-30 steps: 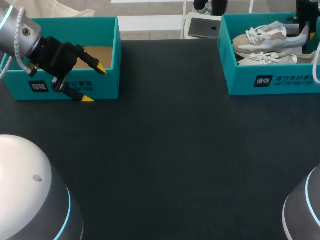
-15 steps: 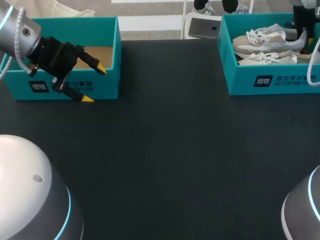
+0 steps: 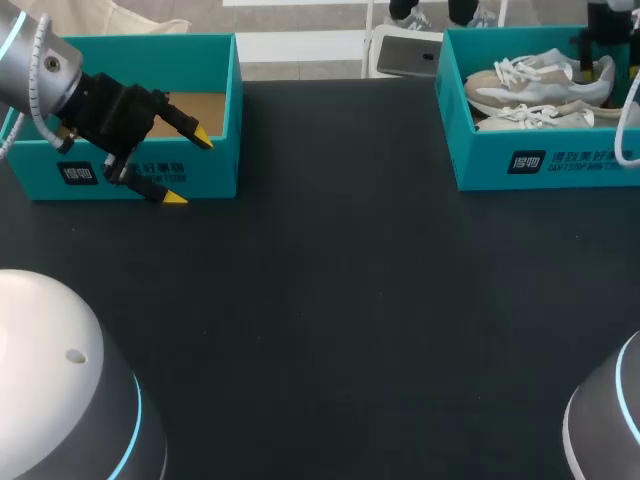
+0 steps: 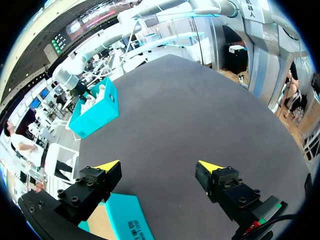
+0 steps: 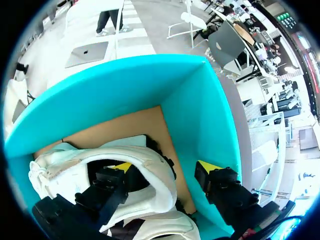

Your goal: Take the shoe out of the shoebox, open the shoe tongue, remove and reinsert the insole, then place the shoe into the shoebox

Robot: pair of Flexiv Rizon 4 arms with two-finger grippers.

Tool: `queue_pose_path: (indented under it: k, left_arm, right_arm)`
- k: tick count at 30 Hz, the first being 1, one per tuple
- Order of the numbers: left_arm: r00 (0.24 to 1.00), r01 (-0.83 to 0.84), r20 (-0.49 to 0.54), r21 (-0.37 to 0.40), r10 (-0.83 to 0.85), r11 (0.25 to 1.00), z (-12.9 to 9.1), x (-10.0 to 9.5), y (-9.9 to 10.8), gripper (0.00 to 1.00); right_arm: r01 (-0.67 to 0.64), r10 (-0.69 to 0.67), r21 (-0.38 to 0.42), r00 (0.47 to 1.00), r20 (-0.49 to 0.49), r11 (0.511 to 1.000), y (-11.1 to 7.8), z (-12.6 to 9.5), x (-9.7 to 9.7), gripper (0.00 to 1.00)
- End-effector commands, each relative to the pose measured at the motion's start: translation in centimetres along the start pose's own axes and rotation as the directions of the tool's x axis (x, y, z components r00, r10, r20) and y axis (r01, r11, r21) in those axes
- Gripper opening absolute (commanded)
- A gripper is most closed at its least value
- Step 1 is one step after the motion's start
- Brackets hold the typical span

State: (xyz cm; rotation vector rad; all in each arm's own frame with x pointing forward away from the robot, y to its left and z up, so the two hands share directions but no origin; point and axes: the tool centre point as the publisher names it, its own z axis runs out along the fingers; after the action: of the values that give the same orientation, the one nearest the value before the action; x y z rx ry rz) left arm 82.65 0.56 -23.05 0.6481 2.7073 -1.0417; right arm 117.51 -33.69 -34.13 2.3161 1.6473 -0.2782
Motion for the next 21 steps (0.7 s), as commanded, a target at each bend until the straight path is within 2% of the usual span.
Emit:
queue_pose_path:
  k: [1,5,8,10,14,18,21]
  left_arm:
    - [1.0,0.0,-0.001,-0.003,0.0,1.0,0.0,0.0,0.0,1.0]
    - [1.0,0.0,-0.001,-0.003,0.0,1.0,0.0,0.0,0.0,1.0]
    - [1.0,0.0,-0.001,-0.003,0.0,1.0,0.0,0.0,0.0,1.0]
    - [1.0,0.0,-0.001,-0.003,0.0,1.0,0.0,0.0,0.0,1.0]
    - [1.0,0.0,-0.001,-0.003,0.0,1.0,0.0,0.0,0.0,1.0]
    - [1.0,0.0,-0.001,-0.003,0.0,1.0,0.0,0.0,0.0,1.0]
    - [1.0,0.0,-0.001,-0.003,0.0,1.0,0.0,0.0,0.0,1.0]
  right_arm:
    - [0.005,-0.005,0.01,0.998,-0.055,1.0,-1.7,-3.5,-0.7,0.83]
    - [0.016,-0.015,0.002,0.997,-0.08,1.0,-2.7,-6.1,-0.4,0.91]
    - [-0.004,0.005,0.005,0.991,-0.134,1.0,-4.0,-8.2,-0.3,0.9]
    - [0.011,-0.009,0.006,0.984,-0.179,1.0,-5.1,-9.6,-0.2,0.93]
    - [0.072,-0.084,-0.053,0.96,-0.266,0.996,-7.2,-12.0,0.4,1.0]
    - [0.083,-0.101,-0.073,0.95,-0.294,0.994,-8.7,-14.1,0.5,1.0]
    - [0.117,-0.119,-0.026,0.938,-0.324,0.993,-10.1,-15.2,0.7,1.0]
